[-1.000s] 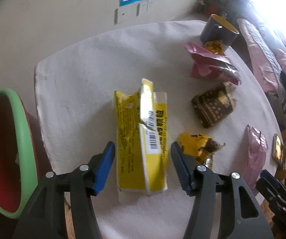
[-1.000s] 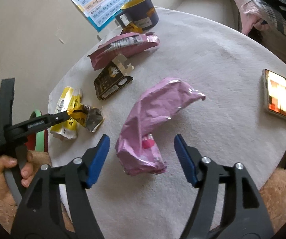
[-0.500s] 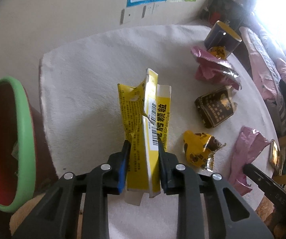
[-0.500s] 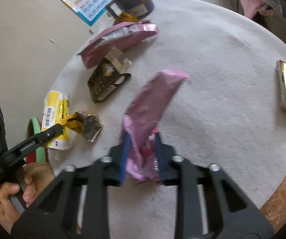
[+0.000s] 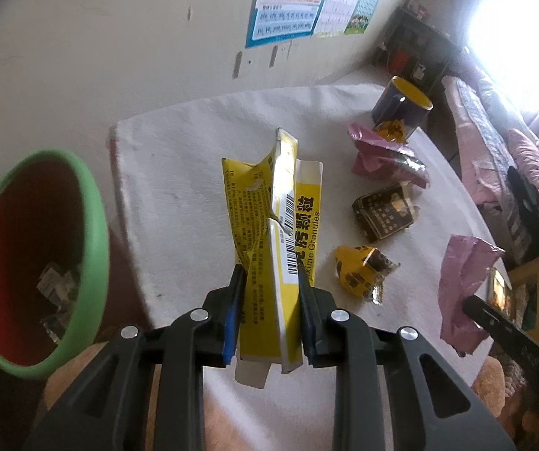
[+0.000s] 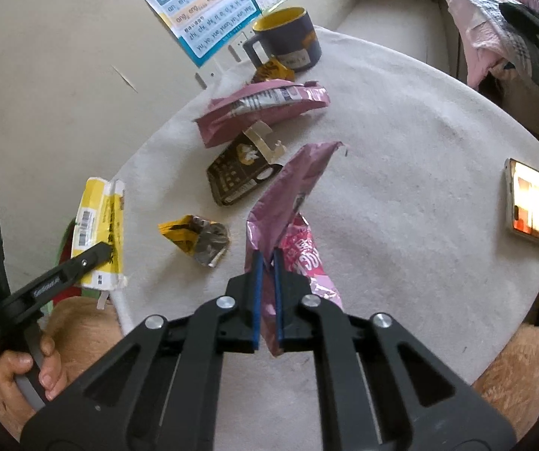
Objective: Collect trash
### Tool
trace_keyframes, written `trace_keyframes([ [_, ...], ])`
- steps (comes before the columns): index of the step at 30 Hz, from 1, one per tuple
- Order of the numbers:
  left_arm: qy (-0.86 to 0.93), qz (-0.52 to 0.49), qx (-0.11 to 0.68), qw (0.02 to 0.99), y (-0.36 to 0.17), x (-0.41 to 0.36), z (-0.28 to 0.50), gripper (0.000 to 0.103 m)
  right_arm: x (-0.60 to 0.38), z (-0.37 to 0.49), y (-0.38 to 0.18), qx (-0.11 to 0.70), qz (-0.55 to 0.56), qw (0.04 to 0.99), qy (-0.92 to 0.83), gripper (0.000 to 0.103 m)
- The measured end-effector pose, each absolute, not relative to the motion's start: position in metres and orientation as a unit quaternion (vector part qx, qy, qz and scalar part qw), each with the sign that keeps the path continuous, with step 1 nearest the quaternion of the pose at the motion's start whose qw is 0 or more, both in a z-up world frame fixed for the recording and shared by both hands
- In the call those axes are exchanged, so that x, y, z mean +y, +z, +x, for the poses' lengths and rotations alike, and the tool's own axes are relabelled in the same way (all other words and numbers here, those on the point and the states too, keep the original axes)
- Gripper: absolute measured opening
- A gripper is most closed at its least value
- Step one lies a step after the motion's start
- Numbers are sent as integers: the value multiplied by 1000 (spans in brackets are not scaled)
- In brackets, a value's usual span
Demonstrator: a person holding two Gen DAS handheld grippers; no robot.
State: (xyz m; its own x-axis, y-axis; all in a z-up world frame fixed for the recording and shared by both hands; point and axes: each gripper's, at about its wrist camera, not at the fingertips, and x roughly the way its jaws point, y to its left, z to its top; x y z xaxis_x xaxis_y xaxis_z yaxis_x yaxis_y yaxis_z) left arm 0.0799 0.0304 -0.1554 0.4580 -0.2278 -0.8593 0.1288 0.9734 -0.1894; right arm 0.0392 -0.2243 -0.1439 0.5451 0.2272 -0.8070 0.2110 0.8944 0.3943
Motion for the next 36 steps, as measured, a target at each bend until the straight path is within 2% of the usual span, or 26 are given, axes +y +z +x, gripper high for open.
trace_keyframes([
  [8, -83, -53, 474, 875, -124, 63, 61, 24, -189, 41, -108, 451, 216, 864, 48, 7],
  [20, -60, -35, 434, 898, -99, 93, 51, 24, -128, 49, -87, 453, 177, 867, 107, 7],
  [36, 46, -59, 429, 900, -107, 183, 53, 24, -29, 85, -75, 458, 140, 854, 202, 7],
])
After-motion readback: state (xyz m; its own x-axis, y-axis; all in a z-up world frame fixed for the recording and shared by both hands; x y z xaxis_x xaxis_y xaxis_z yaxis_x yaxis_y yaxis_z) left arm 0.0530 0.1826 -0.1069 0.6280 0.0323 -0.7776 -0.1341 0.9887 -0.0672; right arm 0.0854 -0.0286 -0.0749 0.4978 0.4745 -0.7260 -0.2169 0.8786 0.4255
